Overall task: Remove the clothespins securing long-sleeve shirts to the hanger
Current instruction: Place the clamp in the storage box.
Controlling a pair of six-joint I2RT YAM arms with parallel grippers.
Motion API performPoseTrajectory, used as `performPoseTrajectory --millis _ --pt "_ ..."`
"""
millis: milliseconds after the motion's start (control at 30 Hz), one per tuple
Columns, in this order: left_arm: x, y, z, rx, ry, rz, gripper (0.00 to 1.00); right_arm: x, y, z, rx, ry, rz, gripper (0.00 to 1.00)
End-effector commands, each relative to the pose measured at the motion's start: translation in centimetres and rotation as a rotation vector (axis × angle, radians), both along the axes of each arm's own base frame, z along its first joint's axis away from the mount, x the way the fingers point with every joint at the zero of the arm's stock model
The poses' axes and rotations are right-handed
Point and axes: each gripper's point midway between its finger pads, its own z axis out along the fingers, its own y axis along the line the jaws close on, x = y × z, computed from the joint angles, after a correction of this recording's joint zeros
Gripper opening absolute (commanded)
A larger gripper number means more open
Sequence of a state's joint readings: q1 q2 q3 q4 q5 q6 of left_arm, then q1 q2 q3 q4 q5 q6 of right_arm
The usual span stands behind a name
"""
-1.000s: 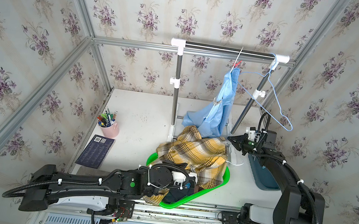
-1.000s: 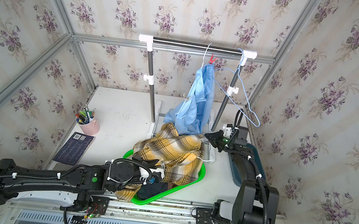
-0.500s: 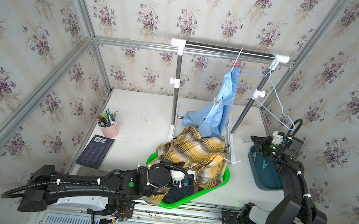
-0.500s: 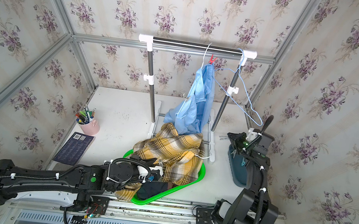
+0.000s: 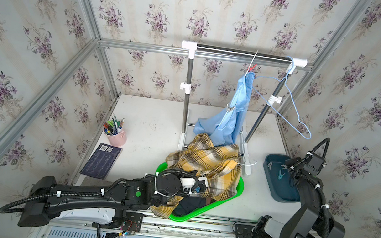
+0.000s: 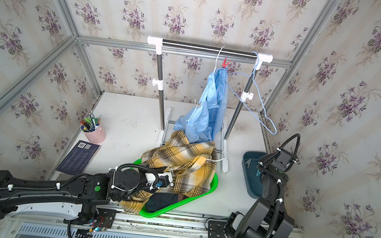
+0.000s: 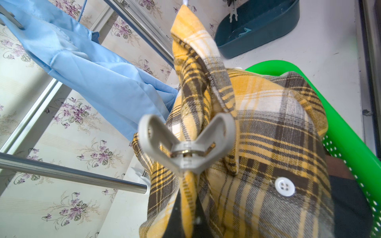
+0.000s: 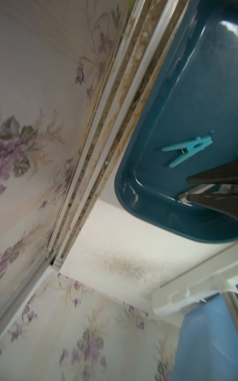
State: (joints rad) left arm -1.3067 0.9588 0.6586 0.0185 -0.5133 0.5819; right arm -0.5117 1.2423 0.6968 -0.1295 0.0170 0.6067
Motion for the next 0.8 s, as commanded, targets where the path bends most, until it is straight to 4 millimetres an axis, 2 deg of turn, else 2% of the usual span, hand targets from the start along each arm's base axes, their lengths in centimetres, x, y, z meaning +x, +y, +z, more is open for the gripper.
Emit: performPoseTrajectory --millis 0,67,133,167,300,367,433,533,567,633,700,767 --pt "-0.1 -0.4 0.8 -0.052 0.025 -0.012 0.00 -0.2 -2.5 0.1 -0.102 -0.009 -0.111 0.06" --pt "0.1 -0.5 0.8 -0.052 0.030 -0.010 0.00 -0.3 -2.3 -0.4 -0.097 -0.013 -0.110 0.21" --pt "0.2 -0.6 0.8 -0.051 0.033 -0.007 0.00 -0.5 -2.1 -0.1 -0.106 -0.037 -0.108 0.45" --pt "0.2 -0.6 0.8 -0.053 0.037 -0.006 0.00 -0.6 -2.1 0.2 -0.115 -0.046 -0.109 0.53" --pt "0.4 -0.7 1.1 -0.068 0.047 -0.006 0.00 -0.6 -1.9 0.6 -0.121 -0.048 -0.091 0.67" --pt "0.5 -0.7 1.3 -0.075 0.051 -0.003 0.00 -0.5 -1.6 0.7 -0.104 -0.049 -0.084 0.69" --pt "0.8 -0.6 1.6 -0.091 0.056 0.005 0.00 -0.1 -0.5 2.1 -0.081 -0.107 -0.045 0.68" --pt "1.4 -0.3 2.2 -0.117 0.066 0.018 0.00 1.7 3.8 5.6 -0.042 -0.199 0.111 0.67" --pt "1.8 -0.2 2.3 -0.123 0.069 0.023 0.00 2.6 6.3 6.9 -0.024 -0.221 0.197 0.67" --pt "2.3 -0.1 2.3 -0.125 0.067 0.033 0.00 3.6 11.9 8.0 0.060 -0.240 0.382 0.69" --pt "2.7 -0.1 2.4 -0.129 0.062 0.040 0.00 3.5 16.8 8.6 0.192 -0.259 0.538 0.70" --pt "2.9 -0.1 2.4 -0.123 0.054 0.039 0.00 2.5 20.2 9.2 0.305 -0.286 0.646 0.70"
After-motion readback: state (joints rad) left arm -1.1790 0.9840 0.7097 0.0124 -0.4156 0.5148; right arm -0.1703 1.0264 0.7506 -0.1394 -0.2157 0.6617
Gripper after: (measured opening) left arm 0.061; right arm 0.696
